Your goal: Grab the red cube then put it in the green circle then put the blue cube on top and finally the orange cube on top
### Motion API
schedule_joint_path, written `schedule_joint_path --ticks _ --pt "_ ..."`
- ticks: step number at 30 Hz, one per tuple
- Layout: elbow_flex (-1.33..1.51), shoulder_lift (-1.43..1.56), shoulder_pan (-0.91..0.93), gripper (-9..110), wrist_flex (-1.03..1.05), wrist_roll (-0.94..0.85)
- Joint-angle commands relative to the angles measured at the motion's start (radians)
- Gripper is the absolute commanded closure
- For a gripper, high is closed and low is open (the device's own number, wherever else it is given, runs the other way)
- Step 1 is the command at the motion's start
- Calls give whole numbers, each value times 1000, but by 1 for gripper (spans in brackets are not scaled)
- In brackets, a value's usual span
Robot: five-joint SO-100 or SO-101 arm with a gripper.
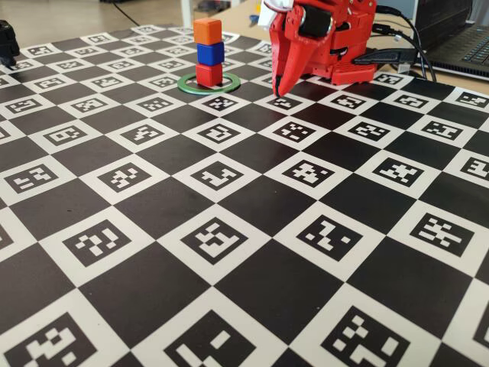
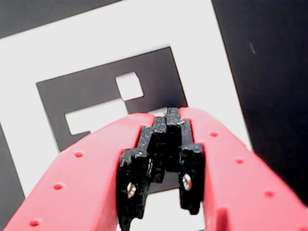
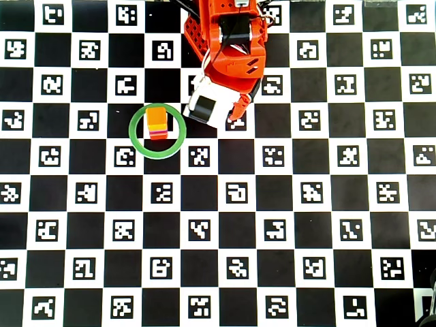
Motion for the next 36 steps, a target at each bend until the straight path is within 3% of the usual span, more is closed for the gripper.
schedule_joint_path --ticks 1,13,36 --pt "51 71 -15 107 31 -106" --pt "61 170 17 106 146 -275" --pt "61 195 80 106 161 -293"
